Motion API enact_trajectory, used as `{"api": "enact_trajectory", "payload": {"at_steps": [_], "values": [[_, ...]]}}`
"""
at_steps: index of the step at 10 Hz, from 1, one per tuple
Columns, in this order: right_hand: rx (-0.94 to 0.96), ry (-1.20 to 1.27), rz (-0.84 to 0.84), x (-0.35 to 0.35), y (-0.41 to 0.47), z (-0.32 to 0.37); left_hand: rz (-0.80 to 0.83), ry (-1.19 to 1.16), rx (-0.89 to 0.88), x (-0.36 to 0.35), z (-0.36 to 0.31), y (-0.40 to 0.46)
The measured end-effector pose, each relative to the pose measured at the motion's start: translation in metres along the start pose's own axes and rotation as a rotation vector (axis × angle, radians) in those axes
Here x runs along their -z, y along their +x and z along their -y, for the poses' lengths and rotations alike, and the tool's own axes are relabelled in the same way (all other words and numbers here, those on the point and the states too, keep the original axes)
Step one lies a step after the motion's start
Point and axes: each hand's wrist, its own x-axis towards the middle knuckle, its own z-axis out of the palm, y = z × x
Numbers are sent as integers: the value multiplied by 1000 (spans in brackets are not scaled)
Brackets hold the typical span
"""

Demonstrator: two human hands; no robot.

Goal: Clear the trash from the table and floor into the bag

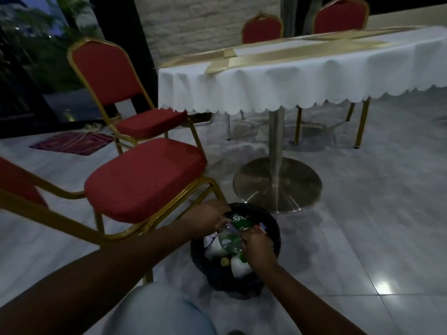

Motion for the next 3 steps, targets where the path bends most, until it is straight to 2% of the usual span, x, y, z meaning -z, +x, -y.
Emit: {"api": "enact_trajectory", "payload": {"at_steps": [2, 3], "values": [[-74, 77, 178, -26, -4, 4, 21, -47, 91, -17, 20, -36], [-57, 76, 129, -34, -5, -6, 24, -98, 139, -29, 19, -45]]}}
